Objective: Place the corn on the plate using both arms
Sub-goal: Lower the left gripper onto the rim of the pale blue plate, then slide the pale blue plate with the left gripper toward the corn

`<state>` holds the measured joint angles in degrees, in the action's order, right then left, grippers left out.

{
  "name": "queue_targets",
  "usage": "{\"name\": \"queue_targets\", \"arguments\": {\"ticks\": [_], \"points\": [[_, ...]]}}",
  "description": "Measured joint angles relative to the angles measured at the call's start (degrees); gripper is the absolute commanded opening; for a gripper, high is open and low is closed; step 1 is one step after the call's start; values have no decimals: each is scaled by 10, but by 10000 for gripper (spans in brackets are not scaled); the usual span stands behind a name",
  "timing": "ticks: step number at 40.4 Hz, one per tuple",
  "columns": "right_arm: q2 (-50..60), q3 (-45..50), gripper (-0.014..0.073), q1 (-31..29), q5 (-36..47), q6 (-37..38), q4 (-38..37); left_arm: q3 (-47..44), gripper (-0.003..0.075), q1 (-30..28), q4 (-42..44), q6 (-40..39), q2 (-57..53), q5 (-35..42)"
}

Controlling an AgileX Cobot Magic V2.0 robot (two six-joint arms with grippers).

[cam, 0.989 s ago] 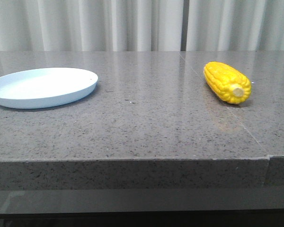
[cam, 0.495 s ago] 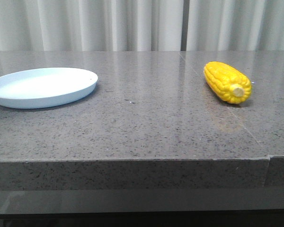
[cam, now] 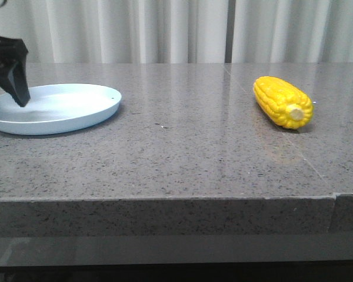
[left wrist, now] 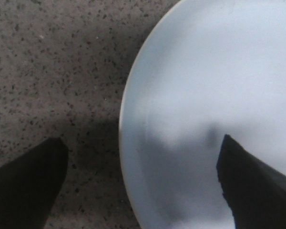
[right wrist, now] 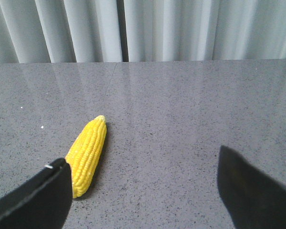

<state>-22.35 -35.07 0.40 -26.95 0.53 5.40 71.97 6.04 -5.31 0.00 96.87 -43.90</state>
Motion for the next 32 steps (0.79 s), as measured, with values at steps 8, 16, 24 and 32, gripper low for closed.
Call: {"name": "queue_targets", "arguments": {"ticks": [8,16,24,32], "points": [[0,0,644,0,0,0,0,8,171,0,1,0,16,0],[0,0,644,0,0,0,0,7,-20,0,-8,0,17,3],[0,0,644,0,0,0,0,12,-20,7,-34,3,-3,14],[0,0,644,0,0,0,0,54,-20,54,-74,12,-32,-6]]}}
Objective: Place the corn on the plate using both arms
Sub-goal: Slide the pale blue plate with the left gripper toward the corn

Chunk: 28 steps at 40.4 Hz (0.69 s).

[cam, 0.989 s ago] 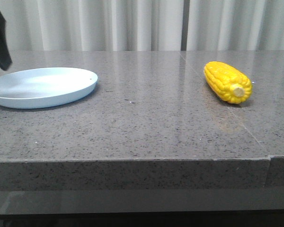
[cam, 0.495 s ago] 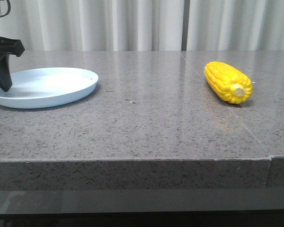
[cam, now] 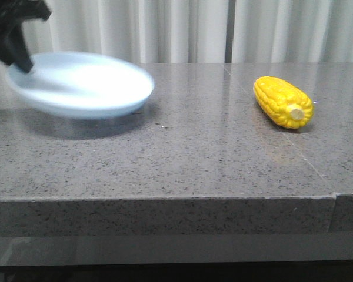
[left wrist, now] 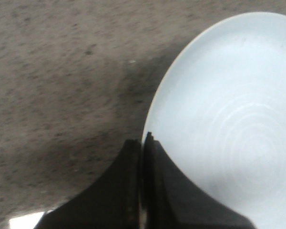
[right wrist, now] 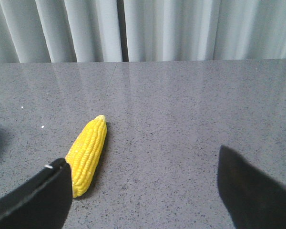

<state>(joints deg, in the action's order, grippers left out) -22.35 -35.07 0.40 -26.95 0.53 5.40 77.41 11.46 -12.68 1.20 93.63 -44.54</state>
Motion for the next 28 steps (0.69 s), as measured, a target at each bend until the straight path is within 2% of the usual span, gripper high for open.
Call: {"name": "queue_targets", "arguments": {"ticks": [9,18,21,28], "points": [[0,0,644,0,0,0,0,15,-20,61,-46,0,27,13],[0,0,644,0,0,0,0,15,1,66,-47,2,76,33],[0,0,644,0,0,0,0,15,76,66,-47,5,90,34],[0,0,644,0,0,0,0,15,315,66,-54,14,94,36]]}}
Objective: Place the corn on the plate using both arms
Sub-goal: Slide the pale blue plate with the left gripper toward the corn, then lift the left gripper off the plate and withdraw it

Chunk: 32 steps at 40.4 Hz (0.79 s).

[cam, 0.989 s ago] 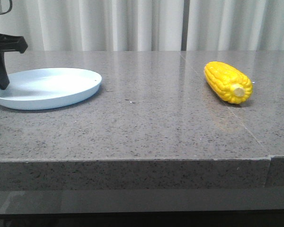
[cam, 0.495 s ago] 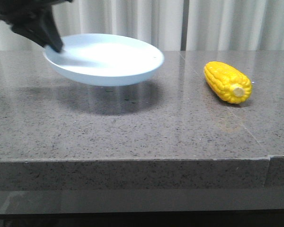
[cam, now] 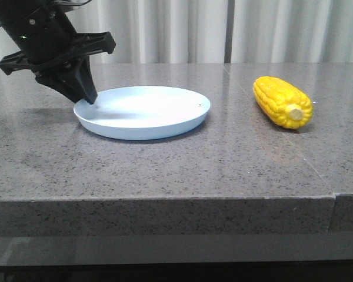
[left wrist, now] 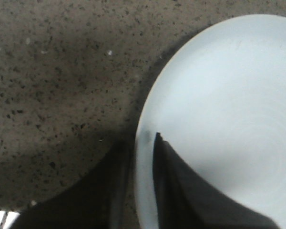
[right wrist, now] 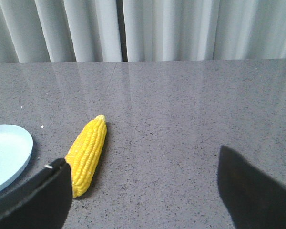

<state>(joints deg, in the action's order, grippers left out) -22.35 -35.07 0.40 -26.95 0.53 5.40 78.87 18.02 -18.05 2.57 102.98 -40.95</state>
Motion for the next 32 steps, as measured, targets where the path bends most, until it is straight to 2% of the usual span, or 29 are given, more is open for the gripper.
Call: {"name": "queue_targets", "arguments": {"ticks": [4,7,14,17,19,27,32], "points": [[0,0,644,0,0,0,0,0,437,0,8,10,0,1],[0,0,644,0,0,0,0,0,488,0,22,15,-6,0],[0,0,644,0,0,0,0,0,489,0,50,17,-51,-3],[0,0,644,0,0,0,0,0,439,0,60,17,-76,-3],[0,0,644,0,0,0,0,0,372,0,63,17,-92,-3],[0,0,644,0,0,0,0,-3,0,0,86,17,-144,-2],[0,0,644,0,0,0,0,-29,-20,-5,92,17,-172,3]]}}
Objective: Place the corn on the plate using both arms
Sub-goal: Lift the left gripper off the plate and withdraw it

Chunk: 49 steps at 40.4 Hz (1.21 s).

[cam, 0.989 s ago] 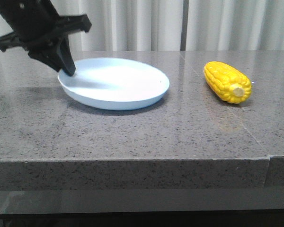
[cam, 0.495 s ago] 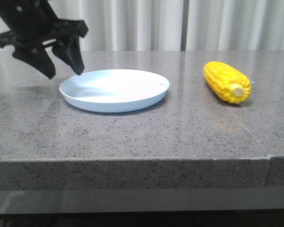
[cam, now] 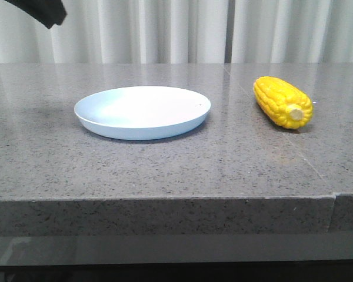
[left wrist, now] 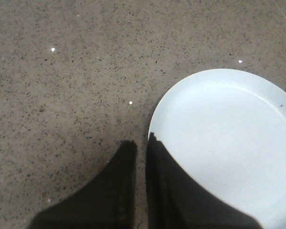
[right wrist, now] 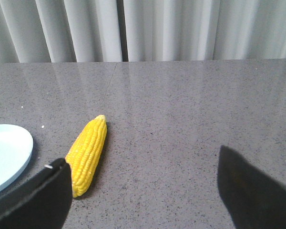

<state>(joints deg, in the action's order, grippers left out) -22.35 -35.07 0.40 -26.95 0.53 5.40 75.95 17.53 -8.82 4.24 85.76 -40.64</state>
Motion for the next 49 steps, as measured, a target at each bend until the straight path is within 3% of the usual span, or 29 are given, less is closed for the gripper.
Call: {"name": "queue_targets", "arguments": {"ticks": [14,28,38,49], "points": [[0,0,644,0,0,0,0,-204,-20,-83,4,-10,-166,95],[0,0,644,0,0,0,0,-405,-20,-87,4,-10,-432,192],[0,0,644,0,0,0,0,-486,-20,-88,28,-10,-620,201],[0,0,644,0,0,0,0,-537,-20,-88,36,-10,-742,174]]}}
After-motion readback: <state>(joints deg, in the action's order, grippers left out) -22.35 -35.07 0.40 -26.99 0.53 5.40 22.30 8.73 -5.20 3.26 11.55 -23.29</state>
